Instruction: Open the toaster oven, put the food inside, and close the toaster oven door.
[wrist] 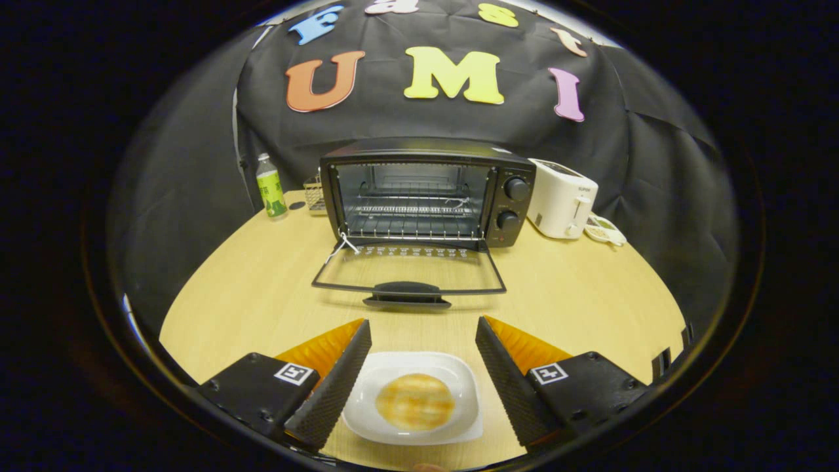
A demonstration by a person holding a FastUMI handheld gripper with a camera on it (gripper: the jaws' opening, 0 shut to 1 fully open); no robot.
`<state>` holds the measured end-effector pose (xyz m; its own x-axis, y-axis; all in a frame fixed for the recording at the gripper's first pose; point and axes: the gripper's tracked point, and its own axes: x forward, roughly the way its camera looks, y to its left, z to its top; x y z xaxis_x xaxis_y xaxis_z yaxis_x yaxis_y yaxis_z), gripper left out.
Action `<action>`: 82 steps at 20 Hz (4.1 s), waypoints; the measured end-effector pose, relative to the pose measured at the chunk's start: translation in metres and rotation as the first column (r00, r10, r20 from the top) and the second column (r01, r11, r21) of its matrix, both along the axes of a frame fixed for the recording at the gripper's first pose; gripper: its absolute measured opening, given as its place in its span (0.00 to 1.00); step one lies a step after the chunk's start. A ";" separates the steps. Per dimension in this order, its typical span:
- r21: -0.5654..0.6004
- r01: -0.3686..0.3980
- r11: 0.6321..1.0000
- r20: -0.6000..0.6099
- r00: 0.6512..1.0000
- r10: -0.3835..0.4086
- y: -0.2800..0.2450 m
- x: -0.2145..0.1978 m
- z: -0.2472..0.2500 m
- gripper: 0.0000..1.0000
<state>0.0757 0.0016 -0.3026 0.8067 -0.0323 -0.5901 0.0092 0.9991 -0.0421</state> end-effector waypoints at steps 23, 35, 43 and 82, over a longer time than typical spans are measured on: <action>0.013 -0.042 0.999 -0.084 0.996 0.043 0.001 -0.055 -0.072 1.00; 0.061 -0.009 0.998 -0.069 0.998 0.013 -0.005 -0.059 -0.064 0.92; 0.207 -0.039 0.978 0.060 0.998 0.027 0.007 -0.050 -0.023 0.91; 0.352 -0.075 0.933 0.258 0.966 -0.019 0.001 0.270 0.030 0.91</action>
